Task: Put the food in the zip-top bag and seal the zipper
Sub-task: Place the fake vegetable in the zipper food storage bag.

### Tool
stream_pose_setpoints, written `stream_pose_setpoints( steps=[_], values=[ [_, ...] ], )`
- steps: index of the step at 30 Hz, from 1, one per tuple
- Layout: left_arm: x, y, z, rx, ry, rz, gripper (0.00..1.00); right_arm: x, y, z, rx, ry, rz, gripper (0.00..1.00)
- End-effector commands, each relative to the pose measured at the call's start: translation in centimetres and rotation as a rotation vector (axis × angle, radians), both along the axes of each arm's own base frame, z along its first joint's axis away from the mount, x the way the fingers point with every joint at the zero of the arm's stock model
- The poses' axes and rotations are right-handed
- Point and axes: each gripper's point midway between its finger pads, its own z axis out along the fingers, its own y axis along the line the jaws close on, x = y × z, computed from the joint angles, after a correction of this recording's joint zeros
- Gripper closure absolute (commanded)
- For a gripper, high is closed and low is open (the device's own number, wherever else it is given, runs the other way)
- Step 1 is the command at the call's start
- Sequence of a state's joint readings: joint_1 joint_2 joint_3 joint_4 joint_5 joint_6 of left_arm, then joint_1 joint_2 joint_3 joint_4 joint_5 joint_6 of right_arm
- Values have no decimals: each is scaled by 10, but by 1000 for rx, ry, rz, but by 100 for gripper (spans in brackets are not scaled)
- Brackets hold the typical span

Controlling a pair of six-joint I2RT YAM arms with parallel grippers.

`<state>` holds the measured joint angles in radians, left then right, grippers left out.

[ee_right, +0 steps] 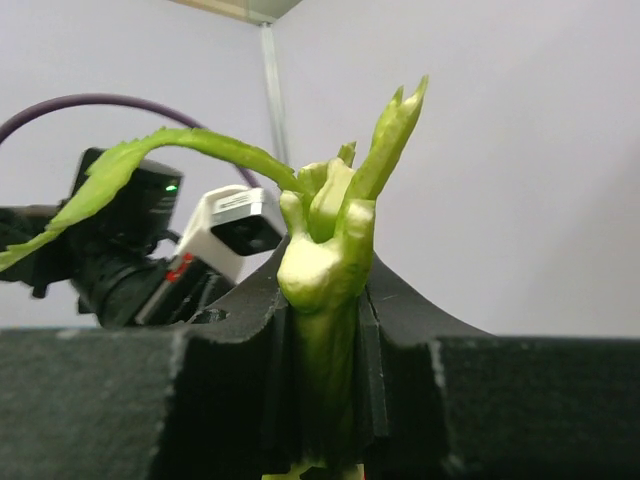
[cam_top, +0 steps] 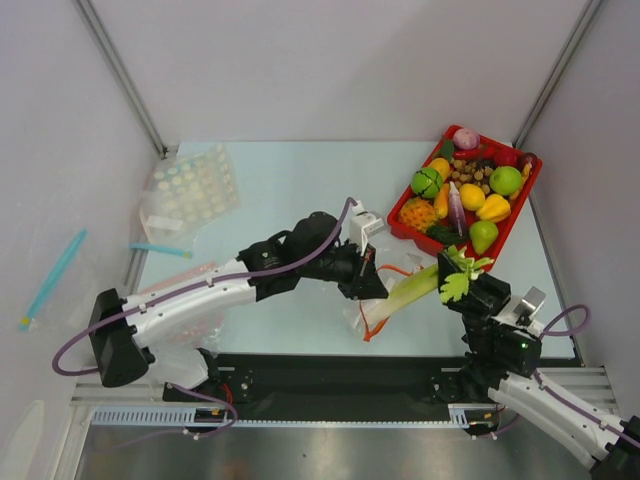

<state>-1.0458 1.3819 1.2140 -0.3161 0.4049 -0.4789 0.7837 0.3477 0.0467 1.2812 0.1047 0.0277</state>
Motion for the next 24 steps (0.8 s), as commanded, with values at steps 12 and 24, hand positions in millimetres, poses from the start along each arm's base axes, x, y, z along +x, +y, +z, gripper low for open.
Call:
stream_pose_setpoints(
  steps=[12, 24],
  values=[
    [27, 9, 17, -116, -3, 203, 100, 20, -121, -25, 530, 219, -319, 100],
    [46, 4, 22, -176, 18, 500, 100, 58, -109, -38, 639, 489, -297, 100]
  ],
)
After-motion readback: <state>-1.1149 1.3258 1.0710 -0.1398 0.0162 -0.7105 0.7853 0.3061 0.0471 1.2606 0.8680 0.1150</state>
